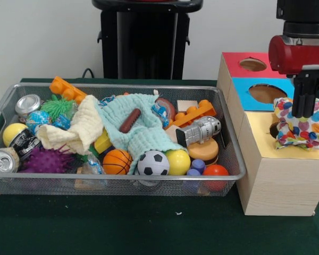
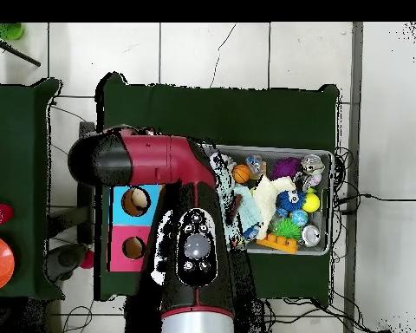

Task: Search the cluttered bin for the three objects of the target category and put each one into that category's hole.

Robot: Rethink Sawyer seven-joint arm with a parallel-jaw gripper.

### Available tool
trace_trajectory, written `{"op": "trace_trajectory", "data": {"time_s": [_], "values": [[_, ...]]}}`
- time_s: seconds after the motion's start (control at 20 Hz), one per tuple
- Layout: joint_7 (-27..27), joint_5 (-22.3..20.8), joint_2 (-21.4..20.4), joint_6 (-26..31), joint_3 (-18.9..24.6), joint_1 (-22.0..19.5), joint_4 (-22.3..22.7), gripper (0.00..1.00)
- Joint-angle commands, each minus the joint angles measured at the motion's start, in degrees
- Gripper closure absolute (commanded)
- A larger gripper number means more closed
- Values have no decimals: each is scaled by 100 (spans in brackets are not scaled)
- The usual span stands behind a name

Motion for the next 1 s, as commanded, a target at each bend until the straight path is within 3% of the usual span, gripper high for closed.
{"op": "trace_trajectory", "data": {"time_s": [0.05,1.0], "values": [[1036,176,226,301,204,-48,458,100],[931,288,216,712,281,-46,491,100]]}}
